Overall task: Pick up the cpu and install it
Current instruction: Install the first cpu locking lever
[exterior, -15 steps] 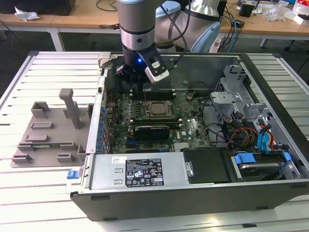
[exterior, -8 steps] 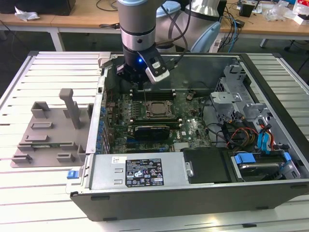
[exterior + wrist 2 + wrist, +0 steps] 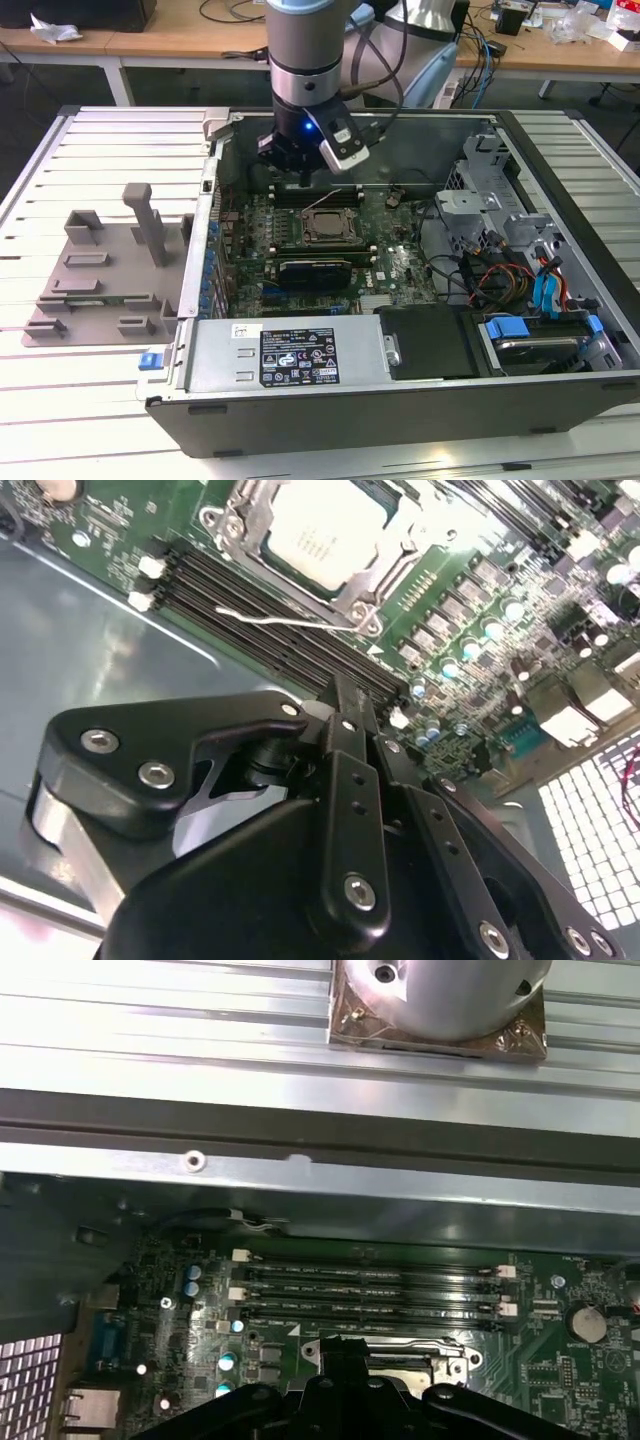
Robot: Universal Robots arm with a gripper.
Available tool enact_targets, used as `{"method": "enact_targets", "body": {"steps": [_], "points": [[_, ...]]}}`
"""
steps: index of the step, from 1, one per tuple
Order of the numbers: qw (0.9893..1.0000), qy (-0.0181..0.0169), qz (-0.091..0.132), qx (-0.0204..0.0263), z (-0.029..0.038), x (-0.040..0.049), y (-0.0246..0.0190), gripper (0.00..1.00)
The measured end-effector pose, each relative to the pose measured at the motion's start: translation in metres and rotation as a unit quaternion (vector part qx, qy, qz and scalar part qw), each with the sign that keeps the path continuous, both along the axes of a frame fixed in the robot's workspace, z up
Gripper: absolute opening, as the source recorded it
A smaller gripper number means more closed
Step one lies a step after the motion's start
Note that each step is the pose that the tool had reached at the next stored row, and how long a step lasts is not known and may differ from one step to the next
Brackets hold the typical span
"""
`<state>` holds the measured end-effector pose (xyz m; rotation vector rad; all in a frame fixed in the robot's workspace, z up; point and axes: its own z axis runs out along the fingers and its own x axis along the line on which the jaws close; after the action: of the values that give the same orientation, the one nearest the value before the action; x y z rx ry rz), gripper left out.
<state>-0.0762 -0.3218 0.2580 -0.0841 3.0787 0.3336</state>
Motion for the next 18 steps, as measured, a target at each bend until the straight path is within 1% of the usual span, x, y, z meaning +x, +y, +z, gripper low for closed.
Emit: {"method": "enact_targets", "body": {"steps": [3, 8, 11, 15, 16, 18], "points": [[1.0000, 0.0000, -0.002, 0.0001, -0.0003, 0.0055, -0.0015, 0.11], [1.0000, 0.0000, -0.002, 0.0000, -0.0005, 0.0067, -0.0018, 0.11], [1.0000, 0.0000, -0.002, 0.0001, -0.0042, 0.0079, -0.0018, 0.11], [1.0000, 0.0000, -0.005, 0.0000, -0.0074, 0.0101, -0.0019, 0.11], [1.0000, 0.0000, -0.008, 0.0000, -0.0084, 0.0115, -0.0019, 0.11], [0.9997, 0.0000, -0.022, 0.0001, -0.0107, 0.0132, -0.0019, 0.11]]}}
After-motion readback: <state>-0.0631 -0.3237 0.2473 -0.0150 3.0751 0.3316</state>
